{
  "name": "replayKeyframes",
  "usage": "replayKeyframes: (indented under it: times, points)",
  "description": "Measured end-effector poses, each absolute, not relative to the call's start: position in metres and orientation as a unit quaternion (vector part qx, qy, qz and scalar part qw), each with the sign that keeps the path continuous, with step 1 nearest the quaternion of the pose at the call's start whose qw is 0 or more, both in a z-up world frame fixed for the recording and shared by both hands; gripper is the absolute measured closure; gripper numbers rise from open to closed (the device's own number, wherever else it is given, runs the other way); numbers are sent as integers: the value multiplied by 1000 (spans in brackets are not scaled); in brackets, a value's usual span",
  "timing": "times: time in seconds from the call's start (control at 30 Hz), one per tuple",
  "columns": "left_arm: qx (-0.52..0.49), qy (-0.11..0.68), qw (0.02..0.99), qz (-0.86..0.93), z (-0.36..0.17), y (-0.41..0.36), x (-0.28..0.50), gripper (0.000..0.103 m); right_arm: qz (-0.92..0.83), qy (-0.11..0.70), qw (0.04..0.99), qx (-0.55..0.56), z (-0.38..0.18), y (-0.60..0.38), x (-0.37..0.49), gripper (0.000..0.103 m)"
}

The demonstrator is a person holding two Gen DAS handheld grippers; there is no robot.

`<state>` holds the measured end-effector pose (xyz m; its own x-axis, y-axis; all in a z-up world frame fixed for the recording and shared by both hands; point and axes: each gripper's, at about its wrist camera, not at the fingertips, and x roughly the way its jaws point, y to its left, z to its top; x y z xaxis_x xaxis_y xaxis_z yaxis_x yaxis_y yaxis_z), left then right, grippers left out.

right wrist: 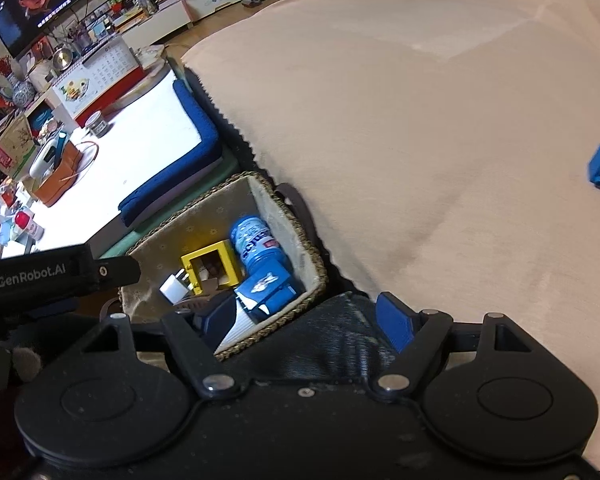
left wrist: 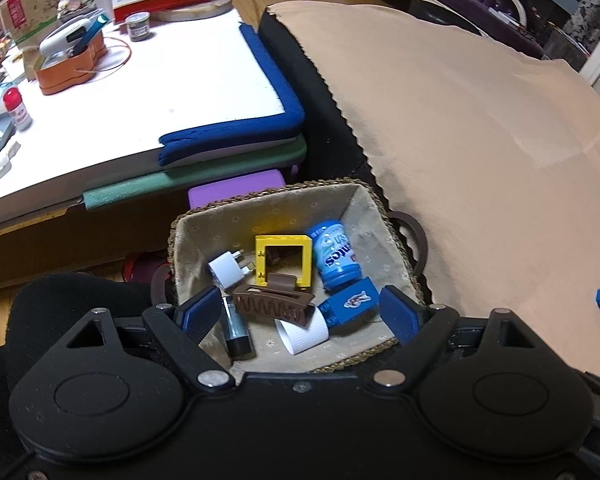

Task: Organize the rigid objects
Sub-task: 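Withdraw both open tools above the basket, then move both open tools over the blue brick and yellow cube on the cloth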

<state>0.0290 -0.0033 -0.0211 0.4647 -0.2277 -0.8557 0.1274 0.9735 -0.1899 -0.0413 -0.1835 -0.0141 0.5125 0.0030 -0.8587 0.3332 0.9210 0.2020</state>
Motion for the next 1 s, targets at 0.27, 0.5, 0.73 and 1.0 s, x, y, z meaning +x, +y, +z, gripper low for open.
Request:
replayKeyframes:
  times: [0.27, 0.5, 0.73, 1.0]
  points:
    - [-32, 498, 857, -126, -19, -21, 16, 15, -131, 458, 860, 184, -3, -216, -73, 24]
    - [-14, 496, 856, -146, -19, -42, 7, 15, -182, 432, 861, 199, 4, -255, -106, 23]
    - [23, 490, 855, -169, -17, -76, -4, 15, -262, 404, 850, 215, 6, -312, -145, 23]
    - [61, 491, 841, -219, -11, -135, -17, 15, -359, 369, 822, 243, 6, -392, -186, 22]
